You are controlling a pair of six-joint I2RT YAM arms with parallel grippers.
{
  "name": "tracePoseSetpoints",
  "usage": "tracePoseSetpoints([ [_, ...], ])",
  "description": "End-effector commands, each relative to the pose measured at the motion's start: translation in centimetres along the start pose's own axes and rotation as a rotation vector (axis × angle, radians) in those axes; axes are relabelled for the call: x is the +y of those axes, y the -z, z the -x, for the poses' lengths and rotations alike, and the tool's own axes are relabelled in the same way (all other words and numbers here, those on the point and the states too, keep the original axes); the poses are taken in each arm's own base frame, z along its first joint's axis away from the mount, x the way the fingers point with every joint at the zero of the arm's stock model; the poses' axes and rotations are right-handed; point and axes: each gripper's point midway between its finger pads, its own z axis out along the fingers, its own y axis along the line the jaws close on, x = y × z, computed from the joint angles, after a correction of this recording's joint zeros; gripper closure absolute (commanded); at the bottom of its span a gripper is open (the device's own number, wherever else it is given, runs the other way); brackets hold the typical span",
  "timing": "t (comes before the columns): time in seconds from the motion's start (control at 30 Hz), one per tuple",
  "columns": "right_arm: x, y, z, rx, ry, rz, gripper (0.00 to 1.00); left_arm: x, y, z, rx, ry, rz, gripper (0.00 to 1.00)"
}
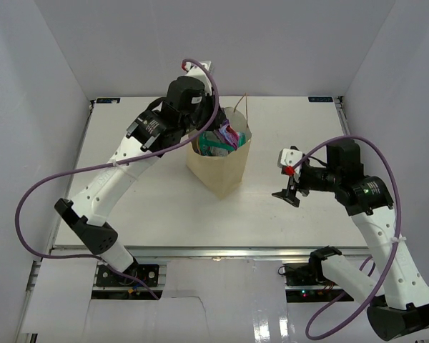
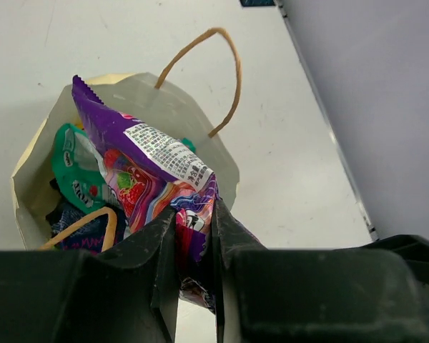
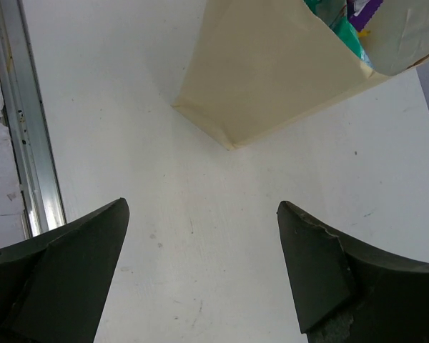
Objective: Place the snacks into the paper bag
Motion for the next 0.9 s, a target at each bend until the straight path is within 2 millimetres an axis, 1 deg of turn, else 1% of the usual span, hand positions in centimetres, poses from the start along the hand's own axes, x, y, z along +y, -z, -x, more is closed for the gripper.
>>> tracePoseSetpoints([
  [0.0,-0.4,-0.1,-0.2,-0.004,-0.017,-0.028,0.1,-0.2,1.5,0.9,-0.018,-0.025,-0.033,1.0],
  [0.1,-0.4,-0.2,-0.3,-0.002,-0.032,-0.03,0.1,-0.3,0.5,-0.2,0.019,-0.029,-0.055,0.99],
  [0.13,-0.5,-0.2,-0.3,-0.004,-0.037,-0.034,0.1,-0.2,-0.3,-1.0,0.043,-0.03,-0.056,0.97],
  [0.17,-0.5,-0.3,-0.4,-0.003,-0.042,-0.033,0.1,-0.3,-0.8,-1.4,0.058,-0.031,-0.065,0.95],
  [0.2,-0.6,-0.3,-0.4,-0.002,-0.042,-0.036,0.1,-0.4,-1.0,-1.6,0.068,-0.033,-0.074,0.91],
  [0.23,-0.7,-0.3,-0.4,0.0,-0.044,-0.039,0.1,-0.5,-1.6,-2.1,0.088,-0.032,-0.084,0.76],
  [0.3,-0.8,-0.3,-0.6,0.009,-0.052,-0.046,0.1,-0.7,-1.9,-2.4,0.105,-0.037,-0.104,0.52],
  [0.33,-0.8,-0.3,-0.7,0.015,-0.058,-0.052,0.1,-0.6,-2.0,-2.2,0.102,-0.038,-0.102,0.32],
  [0.37,-0.9,-0.3,-0.7,0.015,-0.063,-0.053,0.1,-0.5,-1.9,-2.0,0.096,-0.039,-0.096,0.25],
  [0.43,-1.0,-0.1,-1.0,0.029,-0.07,-0.069,0.1,-0.2,-1.5,-1.0,0.067,-0.037,-0.088,0.18],
  [0.47,-1.1,0.0,-1.1,0.037,-0.076,-0.08,0.1,-0.2,-0.8,0.2,0.033,-0.039,-0.085,0.15],
  [0.53,-1.2,0.1,-1.2,0.043,-0.1,-0.094,0.1,-0.3,0.3,1.8,-0.012,-0.047,-0.087,0.13],
  [0.57,-1.7,0.2,-1.4,0.056,-0.114,-0.121,0.1,-0.5,1.8,3.5,-0.065,-0.057,-0.096,0.12],
  [0.6,-2.0,0.3,-1.5,0.063,-0.188,-0.151,0.1,-0.7,2.7,4.4,-0.095,-0.062,-0.102,0.12],
  [0.63,-3.5,0.5,-2.3,0.103,-0.23,-0.239,0.1,-0.7,3.6,5.3,-0.129,-0.074,-0.101,0.12],
  [0.67,-4.2,0.7,-2.8,0.123,-0.279,-0.288,0.1,-0.7,5.8,6.4,-0.175,-0.077,-0.114,0.11],
  [0.7,-4.8,0.6,-3.6,0.151,-0.371,-0.335,0.1,-0.6,6.9,6.9,-0.2,-0.079,-0.115,0.11],
  [0.73,-5.5,0.8,-3.8,0.17,-0.397,-0.372,0.1,-0.3,7.9,7.0,-0.221,-0.083,-0.115,0.11],
  [0.77,-6.1,1.1,-4.4,0.204,-0.421,-0.412,0.1,0.8,10.1,6.7,-0.26,-0.08,-0.103,0.11],
  [0.8,-6.4,0.8,-4.9,0.222,-0.463,-0.416,0.1,1.4,11.1,6.1,-0.276,-0.076,-0.097,0.1],
  [0.83,-6.6,0.9,-4.7,0.22,-0.469,-0.418,0.1,2.0,12.1,5.8,-0.306,-0.064,-0.096,0.09],
  [0.87,-6.6,0.9,-4.5,0.213,-0.473,-0.413,0.1,4.2,10.7,1.8,-0.24,-0.052,-0.04,0.08],
])
